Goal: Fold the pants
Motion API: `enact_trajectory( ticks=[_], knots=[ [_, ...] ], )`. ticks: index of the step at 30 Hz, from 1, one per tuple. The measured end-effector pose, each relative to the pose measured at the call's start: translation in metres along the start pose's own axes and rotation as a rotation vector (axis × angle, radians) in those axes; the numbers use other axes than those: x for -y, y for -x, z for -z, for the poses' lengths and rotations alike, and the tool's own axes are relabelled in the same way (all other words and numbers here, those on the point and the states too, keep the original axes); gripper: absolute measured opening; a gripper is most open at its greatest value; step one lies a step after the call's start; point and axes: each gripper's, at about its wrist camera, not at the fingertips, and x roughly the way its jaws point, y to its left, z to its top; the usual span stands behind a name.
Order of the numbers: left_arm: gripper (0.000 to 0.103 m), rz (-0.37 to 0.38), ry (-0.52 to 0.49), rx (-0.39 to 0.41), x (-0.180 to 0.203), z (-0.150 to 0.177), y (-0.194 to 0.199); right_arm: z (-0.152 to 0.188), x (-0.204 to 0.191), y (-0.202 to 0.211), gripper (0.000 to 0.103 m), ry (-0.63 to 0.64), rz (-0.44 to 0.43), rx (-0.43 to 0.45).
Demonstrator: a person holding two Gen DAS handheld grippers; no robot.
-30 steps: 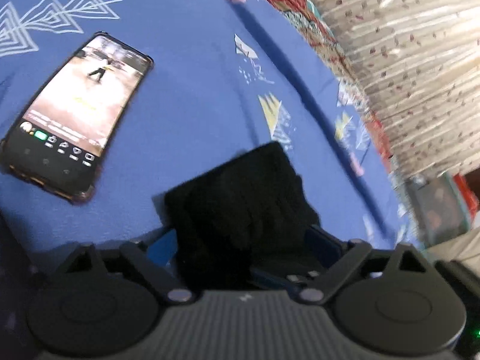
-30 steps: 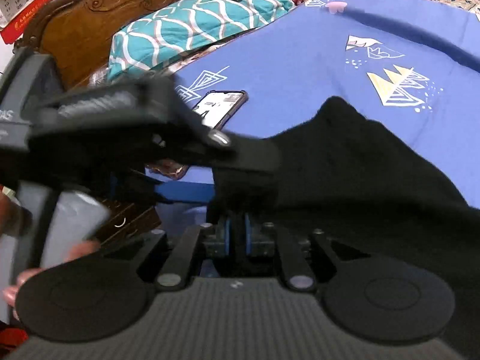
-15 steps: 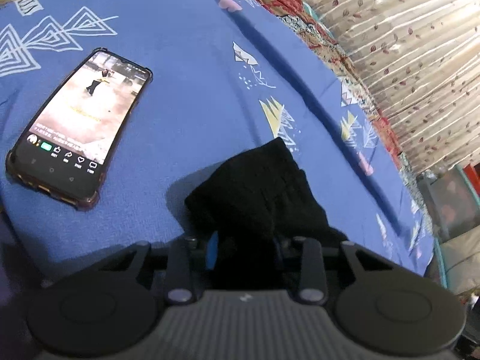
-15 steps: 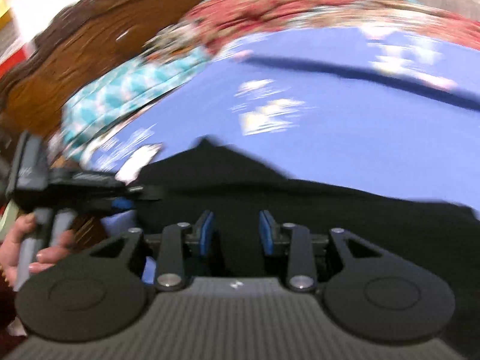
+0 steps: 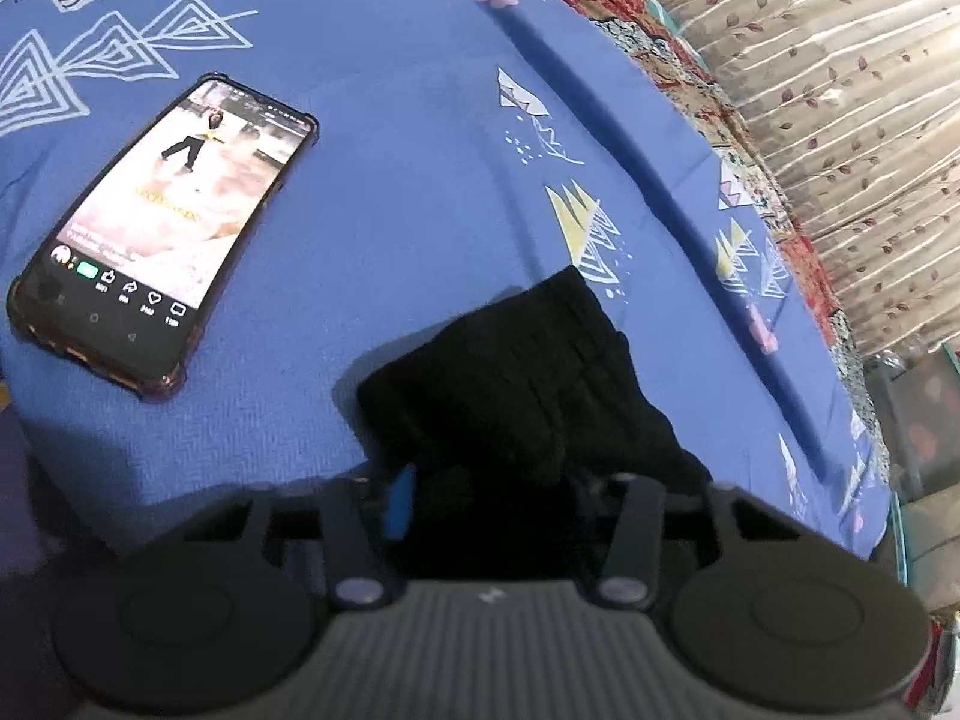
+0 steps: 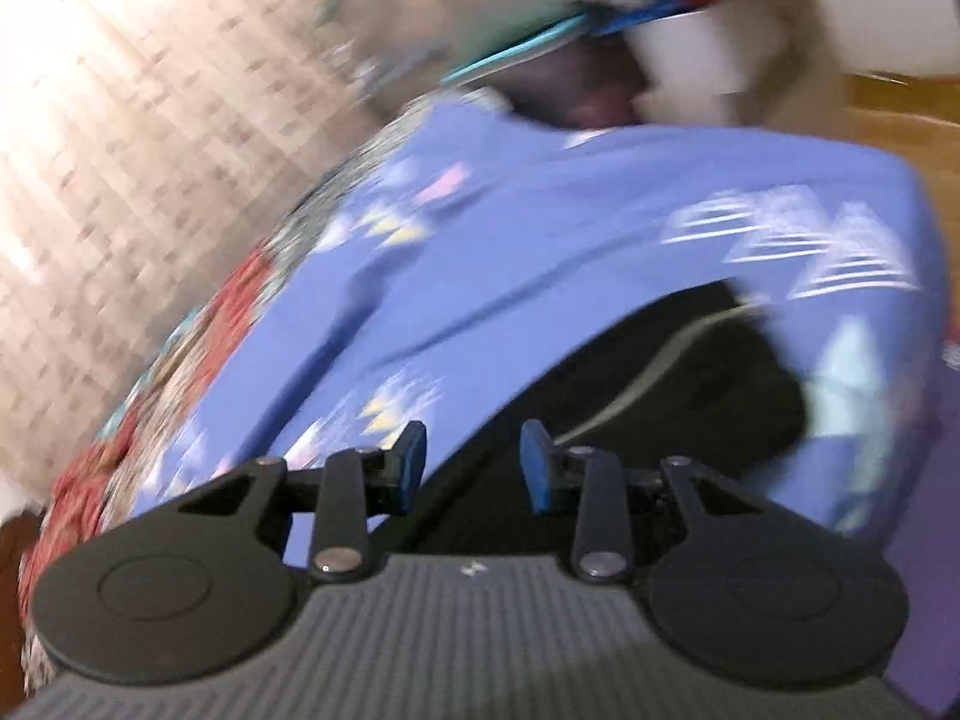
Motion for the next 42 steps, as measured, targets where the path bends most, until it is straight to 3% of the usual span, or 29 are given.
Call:
enact_trajectory(
  ticks=[6, 10, 13, 18, 21, 23, 24, 25, 26, 27, 32, 37, 39, 42],
  knots=[
    [0.031, 0.01, 0.075, -0.012, -0.003, -0.008, 0.006, -0.005, 0.035, -0.022, 0.038, -0.078, 0.08, -0.023],
    [0.029, 0.018, 0.076, -0.007, 0.004, -0.015, 0.014, -0.003, 0.04, -0.024, 0.038, -0.111, 0.011, -0.073],
    [0.029, 0.032, 0.074, 0.002, 0.014, -0.024, 0.018, 0.01, 0.038, -0.019, 0.038, -0.039, 0.027, -0.109],
    [0.029, 0.033, 0.06, 0.01, 0.028, -0.033, 0.019, 0.023, 0.059, -0.021, 0.039, -0.105, 0.033, -0.143],
    [0.029, 0.029, 0.057, 0.006, 0.031, -0.036, 0.019, 0.017, 0.069, -0.032, 0.053, -0.138, 0.023, -0.136],
    [0.029, 0.038, 0.066, 0.008, 0.031, -0.039, 0.019, 0.013, 0.078, -0.052, 0.054, -0.187, 0.028, -0.144],
    [0.029, 0.041, 0.066, 0.009, 0.031, -0.04, 0.019, 0.009, 0.081, -0.058, 0.052, -0.215, 0.013, -0.135],
    [0.028, 0.043, 0.066, 0.011, 0.032, -0.042, 0.019, 0.003, 0.081, -0.063, 0.032, -0.223, 0.011, -0.14],
    [0.028, 0.046, 0.067, 0.012, 0.033, -0.045, 0.017, -0.005, 0.077, -0.07, 0.023, -0.226, 0.011, -0.154],
    [0.027, 0.051, 0.07, 0.012, 0.034, -0.048, 0.017, -0.016, 0.071, -0.075, 0.021, -0.237, -0.002, -0.164],
    [0.026, 0.114, 0.062, 0.033, 0.063, -0.082, 0.014, -0.087, -0.019, -0.071, 0.017, -0.105, -0.136, -0.033],
    [0.026, 0.28, 0.057, 0.137, 0.095, -0.116, 0.041, -0.148, -0.105, -0.044, 0.017, -0.026, -0.297, 0.109],
    [0.026, 0.309, 0.036, 0.182, 0.098, -0.116, 0.052, -0.156, -0.116, -0.032, 0.017, -0.013, -0.329, 0.14],
    [0.026, 0.285, 0.023, 0.165, 0.084, -0.102, 0.047, -0.149, -0.105, -0.026, 0.017, -0.007, -0.326, 0.138]
  ],
)
